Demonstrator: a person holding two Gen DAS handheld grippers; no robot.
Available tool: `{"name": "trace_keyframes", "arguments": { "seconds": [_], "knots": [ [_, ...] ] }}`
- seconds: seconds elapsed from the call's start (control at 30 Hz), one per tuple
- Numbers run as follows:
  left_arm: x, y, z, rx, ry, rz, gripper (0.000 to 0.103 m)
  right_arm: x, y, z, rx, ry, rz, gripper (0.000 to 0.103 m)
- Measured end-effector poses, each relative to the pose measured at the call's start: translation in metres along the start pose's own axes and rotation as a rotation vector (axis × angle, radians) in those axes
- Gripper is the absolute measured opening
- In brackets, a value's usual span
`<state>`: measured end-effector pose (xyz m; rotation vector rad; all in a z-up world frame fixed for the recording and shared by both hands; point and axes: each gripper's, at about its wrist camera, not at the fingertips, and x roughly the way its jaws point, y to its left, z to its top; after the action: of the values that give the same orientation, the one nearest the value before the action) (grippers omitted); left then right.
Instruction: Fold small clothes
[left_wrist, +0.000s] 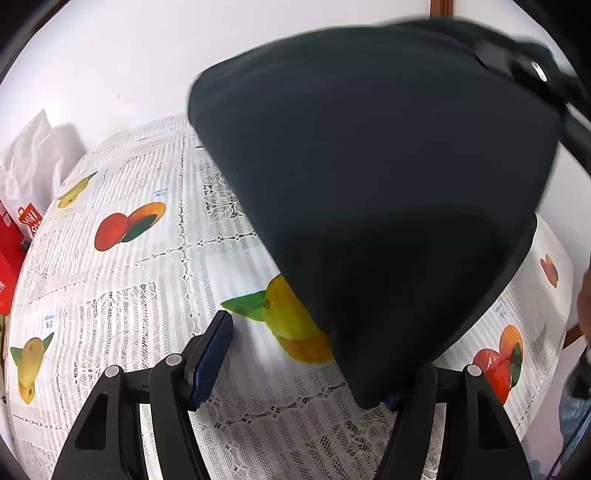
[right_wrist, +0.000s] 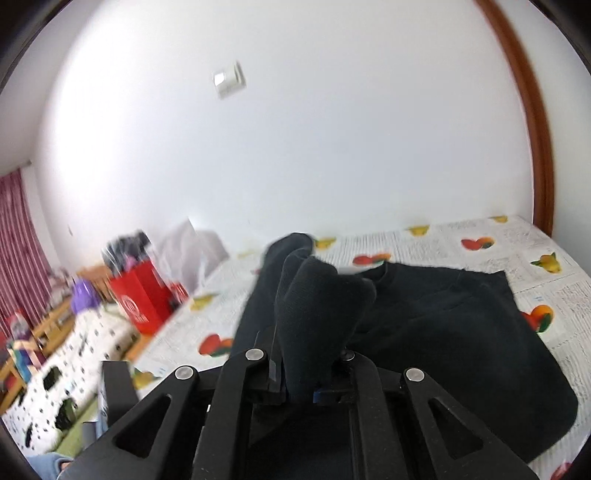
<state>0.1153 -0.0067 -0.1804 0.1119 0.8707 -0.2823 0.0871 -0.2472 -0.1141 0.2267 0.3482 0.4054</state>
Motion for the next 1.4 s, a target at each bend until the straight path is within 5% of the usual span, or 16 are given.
{"name": "trace_keyframes", "arguments": {
  "seconds": [0.07,0.2,0.33,0.47,0.57,0.73,0.83,0.93,1.1,1.27,1.4],
  "knots": [
    [0.0,0.001,0.0,-0.004,0.0,-0.005,0.065,-0.004,-0.015,-0.02,0.016,-0.003,-0.034,0.008],
    [0.004,-0.001,0.001,0.004,0.001,0.003,0.066,0.029,-0.065,-0.059,0.193,0.227,-0.119,0.008],
    [0.003,0.0,0.002,-0.002,-0.001,-0.011,0.066,0.032,-0.069,-0.066,0.218,0.26,-0.128,0.013],
    [0.001,0.0,0.0,0.007,-0.01,-0.023,0.068,0.027,-0.074,-0.053,0.264,0.235,-0.112,0.047],
    [-0.001,-0.011,0.0,0.028,-0.015,-0.074,0.072,0.031,-0.084,-0.044,0.319,0.228,-0.087,0.056],
    [0.017,-0.044,0.009,0.049,0.007,-0.016,0.075,0.066,-0.082,-0.047,0.302,0.325,-0.113,0.054],
    [0.018,-0.045,0.013,0.041,0.012,-0.008,0.075,0.07,-0.073,-0.047,0.256,0.304,-0.133,0.028],
    [0.019,-0.043,0.015,0.035,0.01,-0.011,0.075,0.065,-0.066,-0.038,0.193,0.27,-0.113,0.021],
    [0.02,-0.042,0.016,0.024,0.012,-0.009,0.075,0.032,-0.072,-0.008,0.146,0.123,-0.062,0.018],
    [0.019,-0.041,0.017,0.02,0.011,-0.007,0.075,-0.016,-0.1,-0.004,0.205,-0.051,-0.104,0.018],
    [0.02,-0.042,0.015,0.027,0.012,-0.003,0.076,0.002,-0.134,-0.027,0.277,0.121,-0.193,0.018]
  ]
}}
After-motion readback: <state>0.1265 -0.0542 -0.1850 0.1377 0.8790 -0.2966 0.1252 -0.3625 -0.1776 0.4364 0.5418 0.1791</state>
